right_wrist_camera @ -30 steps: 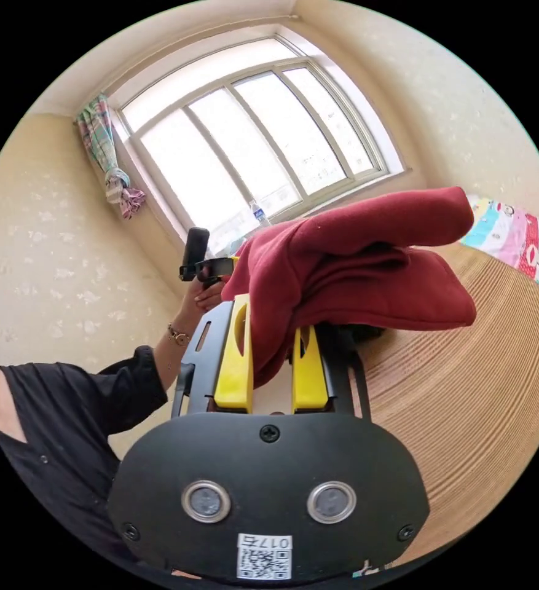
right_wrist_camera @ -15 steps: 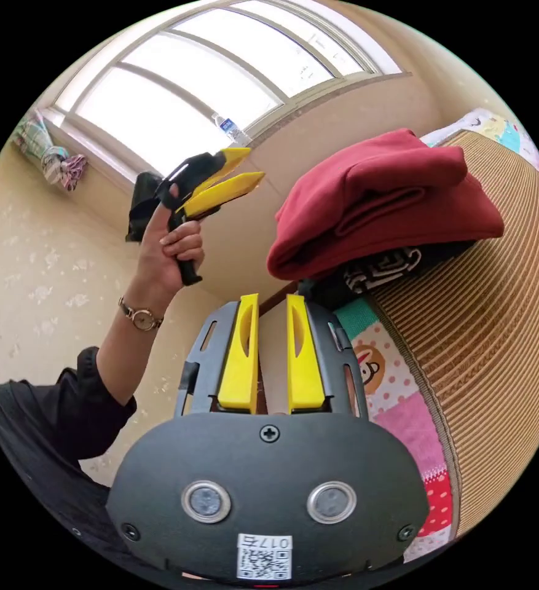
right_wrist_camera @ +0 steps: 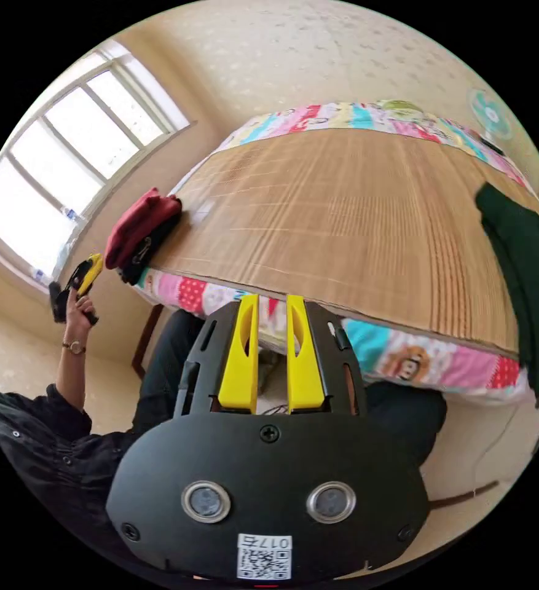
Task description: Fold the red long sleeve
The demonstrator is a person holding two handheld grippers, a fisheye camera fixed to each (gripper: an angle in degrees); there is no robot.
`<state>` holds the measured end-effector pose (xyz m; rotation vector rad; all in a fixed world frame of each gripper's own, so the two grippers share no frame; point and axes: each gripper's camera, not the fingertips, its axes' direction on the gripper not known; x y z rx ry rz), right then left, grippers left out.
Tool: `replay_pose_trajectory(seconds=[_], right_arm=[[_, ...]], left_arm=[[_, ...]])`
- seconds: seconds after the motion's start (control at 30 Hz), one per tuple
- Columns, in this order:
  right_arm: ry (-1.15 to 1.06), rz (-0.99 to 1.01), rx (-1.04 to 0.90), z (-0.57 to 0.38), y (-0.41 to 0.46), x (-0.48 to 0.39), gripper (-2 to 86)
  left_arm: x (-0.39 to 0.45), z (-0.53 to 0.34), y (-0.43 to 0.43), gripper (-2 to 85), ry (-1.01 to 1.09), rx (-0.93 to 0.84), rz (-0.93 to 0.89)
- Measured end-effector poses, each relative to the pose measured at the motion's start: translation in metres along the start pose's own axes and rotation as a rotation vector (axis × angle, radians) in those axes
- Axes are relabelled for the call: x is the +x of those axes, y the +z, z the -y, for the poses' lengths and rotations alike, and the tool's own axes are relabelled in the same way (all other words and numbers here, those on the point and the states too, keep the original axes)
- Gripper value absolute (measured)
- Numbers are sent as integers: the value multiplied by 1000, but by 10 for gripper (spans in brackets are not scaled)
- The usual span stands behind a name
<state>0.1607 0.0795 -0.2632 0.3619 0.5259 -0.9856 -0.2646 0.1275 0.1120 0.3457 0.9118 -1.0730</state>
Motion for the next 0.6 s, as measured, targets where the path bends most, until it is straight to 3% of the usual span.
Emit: replay_pose_trajectory(seconds=[0.13, 0.37, 0.5, 0.6], right_arm=[[336, -46, 47, -47, -44, 86, 73], [641, -107, 351, -110, -142, 186, 79], [740, -160, 449, -126, -175, 236, 106], [824, -112, 538, -128, -188, 269, 131]], left_arm=[[78, -67, 83, -1, 251, -399, 61], [162, -114, 138, -9, 411, -492, 88], [181, -115, 156, -9, 351, -515, -148], [191, -117, 170, -9, 353, -558, -155]])
